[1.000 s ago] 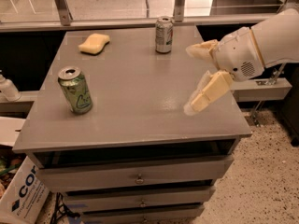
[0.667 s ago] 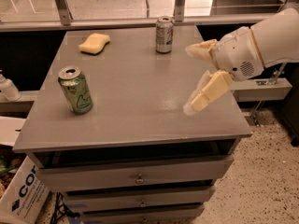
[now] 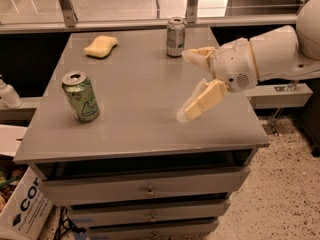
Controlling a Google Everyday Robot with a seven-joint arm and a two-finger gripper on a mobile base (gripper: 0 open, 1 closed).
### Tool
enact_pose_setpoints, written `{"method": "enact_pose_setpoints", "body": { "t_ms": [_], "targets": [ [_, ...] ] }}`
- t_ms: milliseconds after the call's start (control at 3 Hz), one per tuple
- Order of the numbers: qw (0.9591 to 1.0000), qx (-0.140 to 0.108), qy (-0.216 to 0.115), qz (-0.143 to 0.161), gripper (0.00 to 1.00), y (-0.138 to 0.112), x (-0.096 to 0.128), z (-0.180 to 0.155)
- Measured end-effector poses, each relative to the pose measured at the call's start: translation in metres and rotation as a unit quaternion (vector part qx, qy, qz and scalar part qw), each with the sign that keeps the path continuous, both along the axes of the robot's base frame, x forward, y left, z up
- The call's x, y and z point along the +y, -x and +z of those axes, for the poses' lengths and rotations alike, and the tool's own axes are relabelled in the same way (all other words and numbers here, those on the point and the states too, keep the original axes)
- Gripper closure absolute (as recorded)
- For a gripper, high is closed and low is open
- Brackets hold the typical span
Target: Move green can near 7up can
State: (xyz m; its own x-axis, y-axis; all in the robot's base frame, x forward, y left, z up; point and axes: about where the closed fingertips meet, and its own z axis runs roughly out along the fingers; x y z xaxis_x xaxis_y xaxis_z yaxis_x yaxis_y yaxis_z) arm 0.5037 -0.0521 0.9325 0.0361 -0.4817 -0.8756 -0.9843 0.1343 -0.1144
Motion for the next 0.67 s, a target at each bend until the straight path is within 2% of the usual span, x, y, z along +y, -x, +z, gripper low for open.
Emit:
{"method": "enact_pose_setpoints", "body": {
  "t_ms": [333, 667],
  "targets": [
    [0.9992, -0.006, -0.038, 0.008, 0.00, -0.012, 0.032, -0.009],
    [0.9986, -0.001, -0.050, 0.016, 0.00, -0.022, 0.062, -0.026]
  ]
}}
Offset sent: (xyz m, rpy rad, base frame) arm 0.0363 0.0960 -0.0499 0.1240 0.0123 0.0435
